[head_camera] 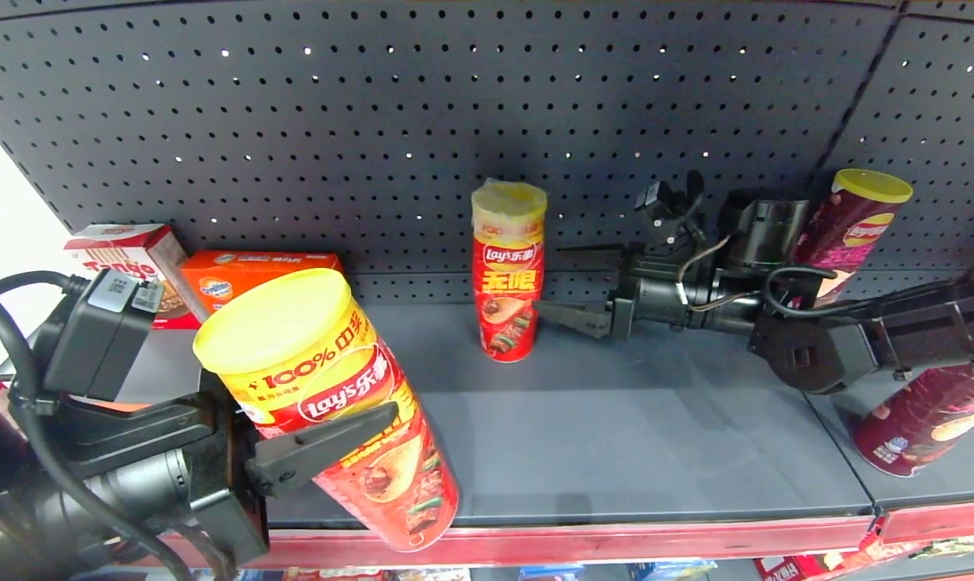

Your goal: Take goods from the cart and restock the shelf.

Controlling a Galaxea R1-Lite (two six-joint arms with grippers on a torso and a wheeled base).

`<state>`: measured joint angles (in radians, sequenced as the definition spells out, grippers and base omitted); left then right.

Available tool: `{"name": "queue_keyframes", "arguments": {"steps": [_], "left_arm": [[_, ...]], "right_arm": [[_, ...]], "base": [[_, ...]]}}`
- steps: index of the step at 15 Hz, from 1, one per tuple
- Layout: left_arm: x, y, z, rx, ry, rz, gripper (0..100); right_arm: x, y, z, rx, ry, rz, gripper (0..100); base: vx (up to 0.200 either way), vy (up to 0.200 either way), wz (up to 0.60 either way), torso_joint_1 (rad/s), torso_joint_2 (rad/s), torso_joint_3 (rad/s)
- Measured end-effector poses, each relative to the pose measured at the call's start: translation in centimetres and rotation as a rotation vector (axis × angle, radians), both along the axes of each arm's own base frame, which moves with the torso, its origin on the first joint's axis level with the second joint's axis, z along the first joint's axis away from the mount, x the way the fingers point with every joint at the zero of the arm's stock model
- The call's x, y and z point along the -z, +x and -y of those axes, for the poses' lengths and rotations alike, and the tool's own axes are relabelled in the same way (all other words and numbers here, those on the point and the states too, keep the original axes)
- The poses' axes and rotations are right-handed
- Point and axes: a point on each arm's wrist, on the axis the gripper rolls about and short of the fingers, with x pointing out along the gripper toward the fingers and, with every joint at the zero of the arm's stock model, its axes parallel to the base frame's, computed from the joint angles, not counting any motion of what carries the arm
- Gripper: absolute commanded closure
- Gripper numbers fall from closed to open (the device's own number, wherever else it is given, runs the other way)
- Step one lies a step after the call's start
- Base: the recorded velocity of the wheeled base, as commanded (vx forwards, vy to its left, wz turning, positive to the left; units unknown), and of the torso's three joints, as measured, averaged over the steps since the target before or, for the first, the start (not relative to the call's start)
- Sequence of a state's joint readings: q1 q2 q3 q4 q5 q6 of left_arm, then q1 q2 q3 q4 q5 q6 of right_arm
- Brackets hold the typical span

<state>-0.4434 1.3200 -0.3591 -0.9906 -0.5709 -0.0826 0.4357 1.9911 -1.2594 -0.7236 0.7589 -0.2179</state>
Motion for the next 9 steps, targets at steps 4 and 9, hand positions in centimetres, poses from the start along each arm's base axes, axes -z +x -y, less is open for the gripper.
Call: {"name": "queue_keyframes", "arguments": {"steps": [4,9], "left_arm": [[0.1,0.0,0.0,-0.002,0.001,-0.002,100],[0.1,0.0,0.0,-0.004,0.001,-0.003,100]], "right_arm": [[2.0,0.9,-1.7,-0.028,-0.016,-0.033,0],[3.2,1.2,-2.9,-0.050,-0.027,-0.053,0]], "base": [[0.000,0.000,0.00,0.000,0.00,0.000],[0.000,0.000,0.00,0.000,0.00,0.000]]}}
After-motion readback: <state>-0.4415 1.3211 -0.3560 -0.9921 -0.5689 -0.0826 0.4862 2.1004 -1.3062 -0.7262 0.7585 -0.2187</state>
